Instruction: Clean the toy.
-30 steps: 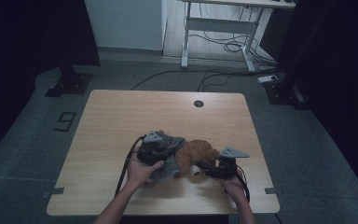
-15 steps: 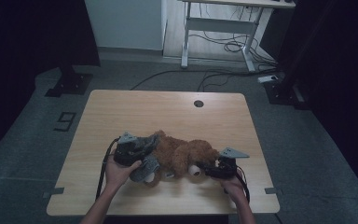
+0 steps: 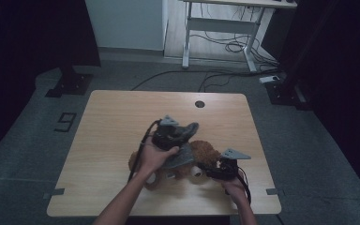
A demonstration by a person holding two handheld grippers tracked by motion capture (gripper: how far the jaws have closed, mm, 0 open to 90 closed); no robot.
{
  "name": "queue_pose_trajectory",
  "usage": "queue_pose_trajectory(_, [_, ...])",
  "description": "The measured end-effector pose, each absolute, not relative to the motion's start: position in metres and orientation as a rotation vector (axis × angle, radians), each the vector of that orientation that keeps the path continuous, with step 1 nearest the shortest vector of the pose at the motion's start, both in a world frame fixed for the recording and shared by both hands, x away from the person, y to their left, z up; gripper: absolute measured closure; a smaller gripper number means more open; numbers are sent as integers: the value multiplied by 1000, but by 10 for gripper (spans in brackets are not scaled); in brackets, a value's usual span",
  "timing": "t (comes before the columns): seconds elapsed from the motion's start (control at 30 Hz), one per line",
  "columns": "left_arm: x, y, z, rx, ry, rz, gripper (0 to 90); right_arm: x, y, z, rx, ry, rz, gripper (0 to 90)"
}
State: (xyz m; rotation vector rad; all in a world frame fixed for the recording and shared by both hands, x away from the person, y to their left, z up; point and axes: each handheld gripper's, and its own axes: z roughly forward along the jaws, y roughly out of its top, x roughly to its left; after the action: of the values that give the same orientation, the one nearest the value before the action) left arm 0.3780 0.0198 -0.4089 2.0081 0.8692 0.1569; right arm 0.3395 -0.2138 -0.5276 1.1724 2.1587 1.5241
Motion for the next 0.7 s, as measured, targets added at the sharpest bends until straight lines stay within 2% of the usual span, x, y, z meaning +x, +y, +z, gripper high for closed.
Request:
queue_pose_trajectory(0.13, [370, -17, -413, 2077, 791, 123, 775, 339, -214, -528, 1170, 2156, 1526, 313])
queue_pose_trajectory(0.27, [366, -38, -438, 2199, 772, 140, 773, 338, -214, -528, 1169, 2157, 1523, 313])
queue_pose_trajectory(0.37, [366, -31, -445, 2161, 797, 110, 775, 339, -215, -529, 1172, 2168, 1514, 314])
queue_pose_trajectory(0.5, [364, -17, -446, 2163, 818, 162, 779, 339, -213, -529, 1168, 2166, 1511, 314])
queue_pose_trajectory(0.7, [366, 15, -453, 2121, 886, 168, 779, 340, -215, -531, 1176, 2159, 1530, 316])
